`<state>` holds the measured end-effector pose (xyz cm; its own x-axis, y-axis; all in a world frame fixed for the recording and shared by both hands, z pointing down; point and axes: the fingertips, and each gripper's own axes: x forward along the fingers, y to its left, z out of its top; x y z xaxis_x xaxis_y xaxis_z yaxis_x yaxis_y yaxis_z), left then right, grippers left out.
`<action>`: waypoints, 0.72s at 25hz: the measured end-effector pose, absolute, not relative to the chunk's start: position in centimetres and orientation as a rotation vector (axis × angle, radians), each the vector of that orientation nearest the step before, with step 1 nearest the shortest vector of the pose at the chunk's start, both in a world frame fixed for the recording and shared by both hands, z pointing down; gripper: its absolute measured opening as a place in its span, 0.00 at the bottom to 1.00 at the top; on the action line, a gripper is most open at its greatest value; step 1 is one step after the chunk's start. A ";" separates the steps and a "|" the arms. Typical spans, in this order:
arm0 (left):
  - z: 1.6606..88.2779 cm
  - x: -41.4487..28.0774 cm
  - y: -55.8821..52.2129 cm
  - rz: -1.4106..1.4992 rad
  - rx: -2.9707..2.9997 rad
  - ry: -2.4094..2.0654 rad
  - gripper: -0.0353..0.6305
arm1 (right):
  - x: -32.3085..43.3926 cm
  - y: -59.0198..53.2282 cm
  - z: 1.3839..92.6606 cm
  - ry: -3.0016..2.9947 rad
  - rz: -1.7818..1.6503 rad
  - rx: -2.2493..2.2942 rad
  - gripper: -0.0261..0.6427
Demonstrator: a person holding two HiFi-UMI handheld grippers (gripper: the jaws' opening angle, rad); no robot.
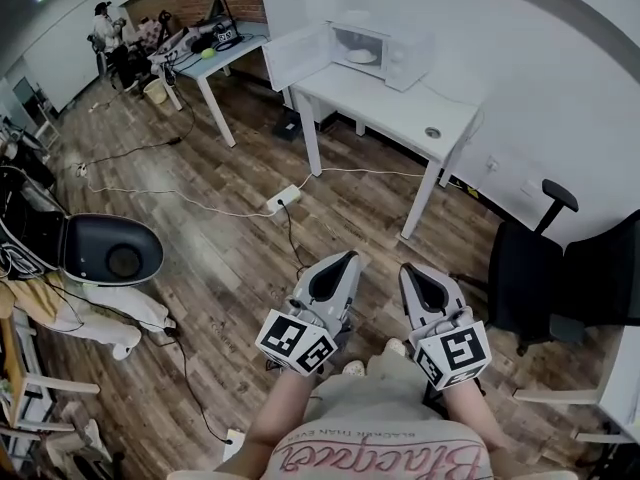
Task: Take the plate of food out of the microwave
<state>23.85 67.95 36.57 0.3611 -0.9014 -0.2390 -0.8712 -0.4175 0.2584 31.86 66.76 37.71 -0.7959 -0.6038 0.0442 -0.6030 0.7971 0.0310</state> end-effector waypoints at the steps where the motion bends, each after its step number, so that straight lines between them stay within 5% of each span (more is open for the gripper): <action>1: 36.5 23.5 68.0 -0.534 2.513 -1.653 0.06 | 31.6 66.7 37.7 -2.929 -0.025 0.977 0.06; 18: 36.2 20.0 64.7 -0.534 2.456 -1.767 0.06 | 28.6 62.7 38.1 -2.951 0.000 0.883 0.06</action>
<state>20.03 64.73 36.18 0.2787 -0.9304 -0.2380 -0.9064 -0.3367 0.2550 28.64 62.74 38.08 -0.8339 -0.5487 0.0592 -0.5487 0.8358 0.0174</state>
